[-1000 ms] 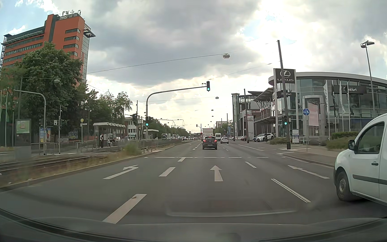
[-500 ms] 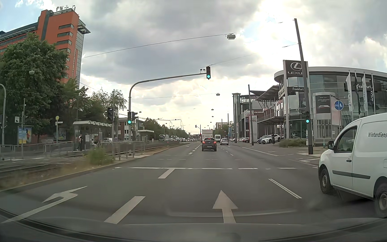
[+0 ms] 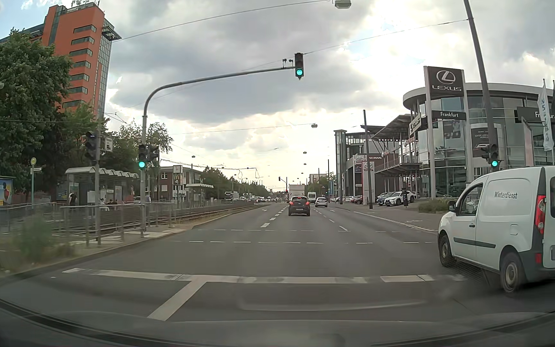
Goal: Follow the waypoints while adhering to traffic rules and regulations
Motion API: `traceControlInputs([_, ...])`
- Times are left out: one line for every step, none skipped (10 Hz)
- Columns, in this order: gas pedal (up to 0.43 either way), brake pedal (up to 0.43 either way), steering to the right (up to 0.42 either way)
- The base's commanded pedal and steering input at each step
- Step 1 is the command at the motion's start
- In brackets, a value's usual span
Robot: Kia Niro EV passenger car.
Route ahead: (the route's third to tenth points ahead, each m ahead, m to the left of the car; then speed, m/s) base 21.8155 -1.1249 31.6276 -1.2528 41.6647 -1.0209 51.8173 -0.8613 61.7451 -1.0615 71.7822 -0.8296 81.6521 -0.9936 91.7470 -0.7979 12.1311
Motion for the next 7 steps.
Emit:
traceControlInputs([0.0,0.03,0.001])
traceControlInputs([0.0,0.03,0.0])
traceControlInputs([0.0,0.03,0.001])
traceControlInputs([0.0,0.03,0.0])
traceControlInputs([0.0,0.03,0.001])
traceControlInputs([0.0,0.03,0.001])
traceControlInputs([0.0,0.03,0.001])
